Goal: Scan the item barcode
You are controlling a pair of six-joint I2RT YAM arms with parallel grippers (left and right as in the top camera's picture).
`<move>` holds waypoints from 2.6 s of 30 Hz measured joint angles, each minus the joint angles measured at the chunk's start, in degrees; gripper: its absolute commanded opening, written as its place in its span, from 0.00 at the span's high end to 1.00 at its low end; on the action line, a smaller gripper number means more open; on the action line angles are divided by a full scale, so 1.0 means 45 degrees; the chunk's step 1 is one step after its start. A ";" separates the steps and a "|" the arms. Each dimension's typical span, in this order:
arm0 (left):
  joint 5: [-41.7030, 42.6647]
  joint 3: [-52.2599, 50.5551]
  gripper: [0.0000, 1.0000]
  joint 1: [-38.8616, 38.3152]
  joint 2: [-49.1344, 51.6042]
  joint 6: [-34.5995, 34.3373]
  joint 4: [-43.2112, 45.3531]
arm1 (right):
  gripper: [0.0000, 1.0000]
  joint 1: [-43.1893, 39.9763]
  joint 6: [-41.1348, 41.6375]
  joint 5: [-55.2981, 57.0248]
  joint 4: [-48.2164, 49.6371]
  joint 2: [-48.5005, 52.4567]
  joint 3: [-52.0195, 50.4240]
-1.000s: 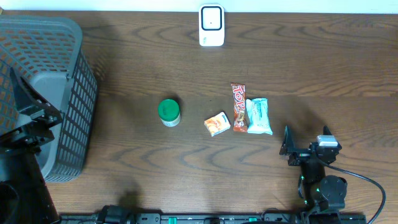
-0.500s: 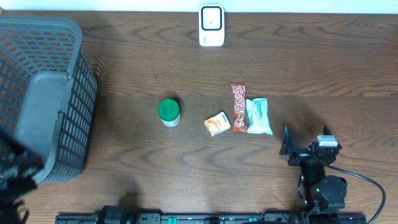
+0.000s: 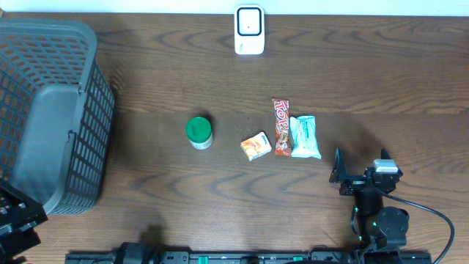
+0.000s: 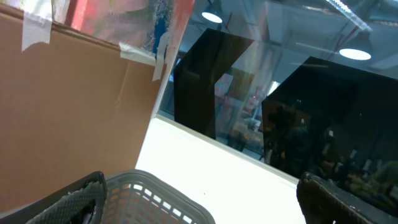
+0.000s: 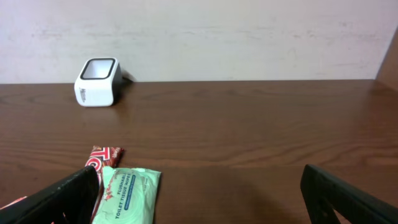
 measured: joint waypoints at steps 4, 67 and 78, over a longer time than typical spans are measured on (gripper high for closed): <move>0.0000 0.0000 0.02 0.0000 0.0000 -0.0282 -0.0010 | 0.01 0.0000 0.0000 0.0000 0.0000 0.0000 0.0000; 0.0000 -0.0015 0.02 0.0000 -0.0005 -0.0563 -0.6917 | 0.01 0.0000 0.1112 -0.1413 -0.0049 0.0000 0.0000; 0.0005 -0.2118 0.02 0.0000 -0.0049 -0.1122 -0.5576 | 0.01 0.0000 0.1608 -0.1710 0.0087 0.1821 0.0000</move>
